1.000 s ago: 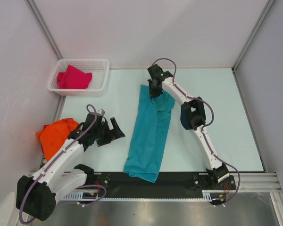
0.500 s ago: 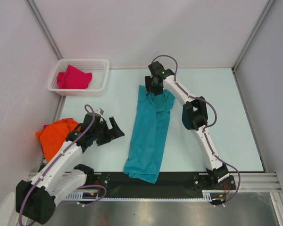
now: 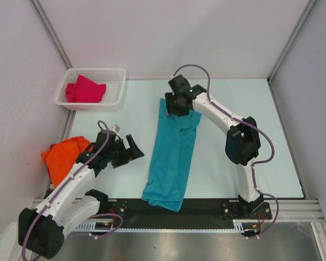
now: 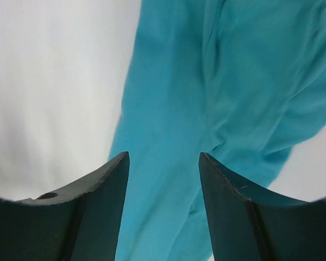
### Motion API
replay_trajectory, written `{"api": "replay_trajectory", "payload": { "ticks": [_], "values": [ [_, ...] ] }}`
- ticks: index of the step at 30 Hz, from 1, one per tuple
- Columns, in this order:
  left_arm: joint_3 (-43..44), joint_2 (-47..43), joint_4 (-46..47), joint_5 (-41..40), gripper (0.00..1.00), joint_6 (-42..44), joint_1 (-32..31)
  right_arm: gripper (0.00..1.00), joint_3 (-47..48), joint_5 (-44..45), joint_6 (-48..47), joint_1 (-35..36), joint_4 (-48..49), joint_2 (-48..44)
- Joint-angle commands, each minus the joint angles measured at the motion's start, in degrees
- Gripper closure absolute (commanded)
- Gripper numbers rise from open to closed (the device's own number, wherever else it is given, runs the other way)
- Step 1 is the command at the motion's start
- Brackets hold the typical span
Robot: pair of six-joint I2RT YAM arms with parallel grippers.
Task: Fold and stack the t-shirts
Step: Rotate the tshirt 90 degrees
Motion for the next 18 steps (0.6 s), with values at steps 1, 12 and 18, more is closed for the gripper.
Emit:
{"api": "replay_trajectory", "payload": {
  "ticks": [1,12,18],
  "values": [
    [-0.3,-1.04,1.86,1.98,0.0,-0.53,0.58,0.41,-9.91,-0.94,5.38,3.24,3.72,-0.71],
    [-0.56,-1.65,2.39,3.12,0.0,-0.62,1.29,0.41,-19.08,0.99,9.25,5.1,5.04,0.16],
    [0.06,-0.6,2.3,4.0,0.0,0.34,2.25,0.41,-15.76,1.34,9.78,4.48,2.5,4.55]
  ]
}}
